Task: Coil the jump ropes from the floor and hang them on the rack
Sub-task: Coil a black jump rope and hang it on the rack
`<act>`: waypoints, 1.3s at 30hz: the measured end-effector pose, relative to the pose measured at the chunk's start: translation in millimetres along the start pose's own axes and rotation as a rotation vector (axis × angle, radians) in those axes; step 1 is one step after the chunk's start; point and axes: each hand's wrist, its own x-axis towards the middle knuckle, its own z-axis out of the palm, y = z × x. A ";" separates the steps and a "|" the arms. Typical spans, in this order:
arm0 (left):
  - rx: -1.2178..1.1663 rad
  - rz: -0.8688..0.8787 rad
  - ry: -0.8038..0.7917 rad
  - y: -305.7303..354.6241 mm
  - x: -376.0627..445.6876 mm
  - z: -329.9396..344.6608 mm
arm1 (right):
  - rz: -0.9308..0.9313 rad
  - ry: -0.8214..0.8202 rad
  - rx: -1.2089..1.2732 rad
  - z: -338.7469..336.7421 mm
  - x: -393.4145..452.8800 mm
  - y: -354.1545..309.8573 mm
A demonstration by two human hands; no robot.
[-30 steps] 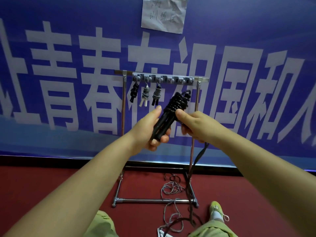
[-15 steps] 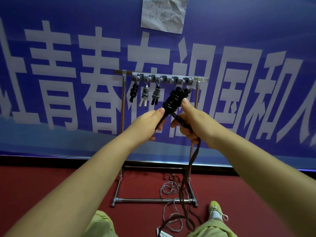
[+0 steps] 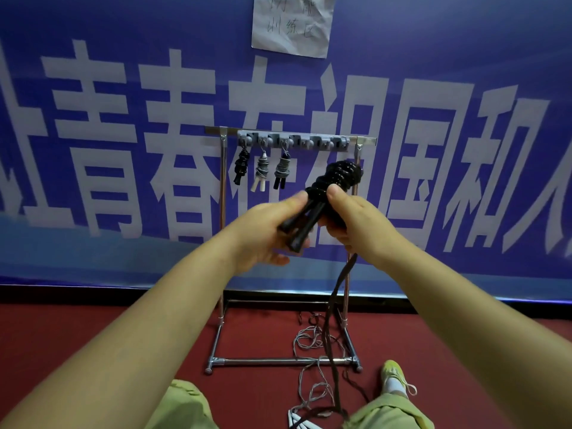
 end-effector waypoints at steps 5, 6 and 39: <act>-0.462 -0.120 -0.340 -1.5 -9.7 10.2 | -0.007 -0.020 0.334 -2.6 -2.1 -3.4; -0.500 -0.135 -0.368 -1.6 -10.6 15.7 | -0.022 -0.017 0.337 -1.3 -2.3 -5.0; 0.014 -0.056 -0.205 9.1 11.9 13.8 | 0.103 0.036 0.411 -12.4 12.4 9.0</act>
